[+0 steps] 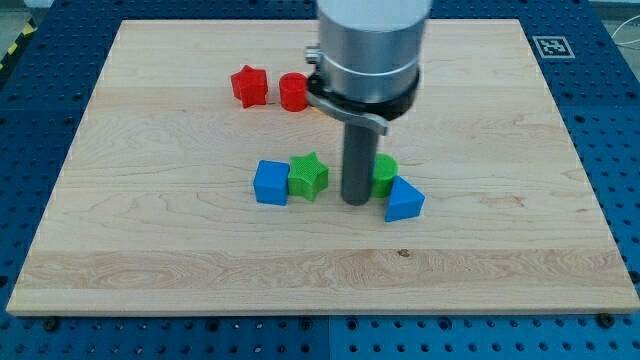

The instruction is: Move green star to the red circle

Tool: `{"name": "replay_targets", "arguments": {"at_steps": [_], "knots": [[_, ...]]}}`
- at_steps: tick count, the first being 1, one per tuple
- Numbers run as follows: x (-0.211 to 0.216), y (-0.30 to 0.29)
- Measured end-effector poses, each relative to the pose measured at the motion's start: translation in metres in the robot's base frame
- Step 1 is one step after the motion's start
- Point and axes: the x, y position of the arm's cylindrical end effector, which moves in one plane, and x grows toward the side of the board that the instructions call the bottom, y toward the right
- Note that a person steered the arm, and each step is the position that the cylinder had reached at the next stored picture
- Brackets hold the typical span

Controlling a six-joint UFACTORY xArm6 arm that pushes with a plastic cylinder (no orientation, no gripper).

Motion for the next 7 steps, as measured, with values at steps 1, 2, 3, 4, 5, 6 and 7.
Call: {"name": "replay_targets", "arguments": {"at_steps": [1,2,3,4,5,6,7], "knots": [[0.000,0.017],[0.018,0.028],[0.047,0.025],[0.048,0.009],[0.042,-0.009],[0.031,-0.022],[0.019,-0.037]]}}
